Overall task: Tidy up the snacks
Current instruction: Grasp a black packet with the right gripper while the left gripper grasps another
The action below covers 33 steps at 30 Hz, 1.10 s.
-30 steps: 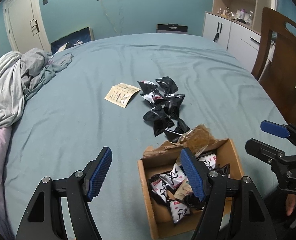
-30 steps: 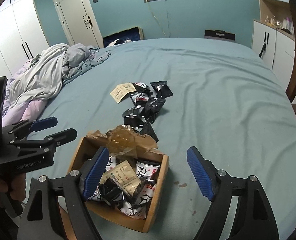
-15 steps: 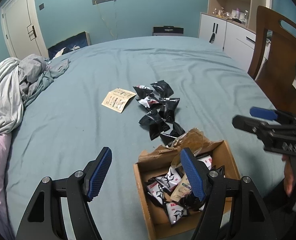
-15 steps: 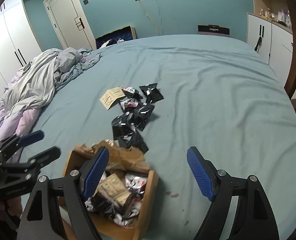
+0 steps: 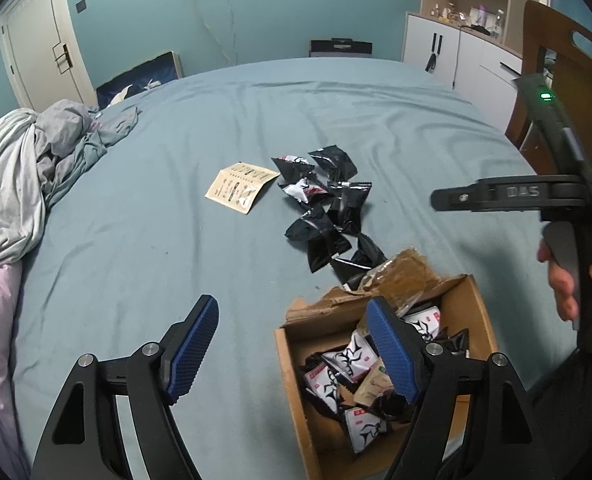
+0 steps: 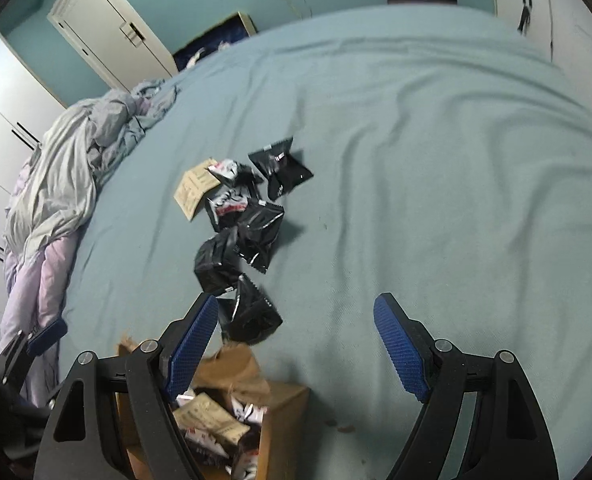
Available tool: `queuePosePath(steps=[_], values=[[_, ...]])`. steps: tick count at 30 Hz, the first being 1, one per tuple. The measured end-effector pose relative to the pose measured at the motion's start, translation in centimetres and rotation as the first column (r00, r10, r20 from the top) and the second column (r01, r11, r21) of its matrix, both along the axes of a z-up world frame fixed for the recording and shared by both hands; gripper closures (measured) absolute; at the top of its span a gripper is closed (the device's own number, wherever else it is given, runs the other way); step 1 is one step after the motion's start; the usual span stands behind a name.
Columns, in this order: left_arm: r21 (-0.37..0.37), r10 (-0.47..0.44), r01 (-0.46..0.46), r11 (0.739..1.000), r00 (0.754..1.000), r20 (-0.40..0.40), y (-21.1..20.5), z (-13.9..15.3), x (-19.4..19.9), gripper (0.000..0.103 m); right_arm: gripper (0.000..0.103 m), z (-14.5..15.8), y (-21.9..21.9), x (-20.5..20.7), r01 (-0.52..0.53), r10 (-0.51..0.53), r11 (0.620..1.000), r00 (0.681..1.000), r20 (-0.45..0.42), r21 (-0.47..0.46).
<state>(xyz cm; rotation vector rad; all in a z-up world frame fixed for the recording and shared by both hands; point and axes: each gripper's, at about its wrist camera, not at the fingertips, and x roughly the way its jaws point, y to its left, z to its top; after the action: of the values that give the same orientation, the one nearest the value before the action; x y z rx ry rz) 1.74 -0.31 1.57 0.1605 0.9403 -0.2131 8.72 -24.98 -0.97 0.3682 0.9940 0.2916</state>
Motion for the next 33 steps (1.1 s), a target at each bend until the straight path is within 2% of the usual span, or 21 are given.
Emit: queuePosePath(steps=[4,6,9,12,15,16,17,20,23,25,26,28,30,33], values=[[-0.014,0.017,-0.017,1.000,1.000,-0.011,0.5,0.0,0.6,0.026,0.023,-1.4,1.9,3.0,-0.098,0.097,0.995,0.992,-0.082,0.001],[-0.044,0.038,-0.039,0.998,0.999,-0.010,0.9,0.1,0.9,0.026,0.023,-2.4,3.5,4.5,-0.164,0.164,0.986,0.979,-0.121,0.015],[-0.104,0.053,-0.054,0.993,0.999,-0.010,1.5,0.4,1.2,0.026,0.023,-3.9,5.0,6.3,-0.204,0.217,0.975,0.961,-0.173,0.089],[-0.110,0.061,-0.061,0.992,0.998,-0.005,1.6,0.4,1.6,0.026,0.025,-5.2,6.3,7.7,-0.231,0.242,0.970,0.947,-0.211,0.077],[-0.102,0.062,-0.062,0.993,0.998,-0.006,1.5,0.2,1.8,0.026,0.049,-5.3,7.1,8.0,-0.275,0.273,0.961,0.940,-0.205,0.019],[-0.105,0.063,-0.064,0.992,0.998,-0.007,1.5,0.1,1.9,0.026,0.068,-5.1,7.2,8.1,-0.283,0.283,0.959,0.938,-0.201,0.028],[-0.108,0.064,-0.064,0.992,0.998,-0.008,1.5,0.1,1.9,0.026,0.081,-5.0,7.2,8.0,-0.292,0.294,0.956,0.933,-0.206,0.038],[-0.101,0.061,-0.062,0.993,0.998,-0.008,1.1,-0.2,2.3,0.026,0.084,-4.7,7.0,7.8,-0.304,0.307,0.952,0.930,-0.205,0.044],[-0.072,0.078,-0.078,0.994,0.997,-0.004,0.6,-0.5,3.7,0.026,0.088,-4.0,5.6,7.3,-0.249,0.257,0.966,0.951,-0.174,0.069],[-0.003,0.089,-0.089,0.996,0.996,-0.029,-0.5,-0.6,6.1,0.026,0.088,-2.9,4.2,6.8,-0.185,0.198,0.978,0.970,-0.139,0.099],[0.005,0.081,-0.081,0.997,0.996,-0.042,-1.0,-0.6,7.2,0.026,0.088,-2.5,3.5,6.5,-0.152,0.166,0.982,0.979,-0.122,0.112],[-0.041,0.067,-0.071,0.997,0.994,-0.082,-1.7,-1.0,9.7,0.021,0.088,-1.9,1.7,5.6,-0.089,0.103,0.987,0.990,-0.095,0.137],[-0.073,0.077,-0.088,0.993,0.986,-0.147,-2.3,-2.3,12.1,0.021,0.088,-1.5,0.1,4.4,-0.028,0.041,0.988,0.996,-0.080,0.154],[-0.101,0.144,-0.172,0.980,0.960,-0.239,-2.4,-5.1,14.8,0.023,0.088,-1.1,-2.3,2.1,0.051,-0.040,0.982,0.997,-0.062,0.181]])
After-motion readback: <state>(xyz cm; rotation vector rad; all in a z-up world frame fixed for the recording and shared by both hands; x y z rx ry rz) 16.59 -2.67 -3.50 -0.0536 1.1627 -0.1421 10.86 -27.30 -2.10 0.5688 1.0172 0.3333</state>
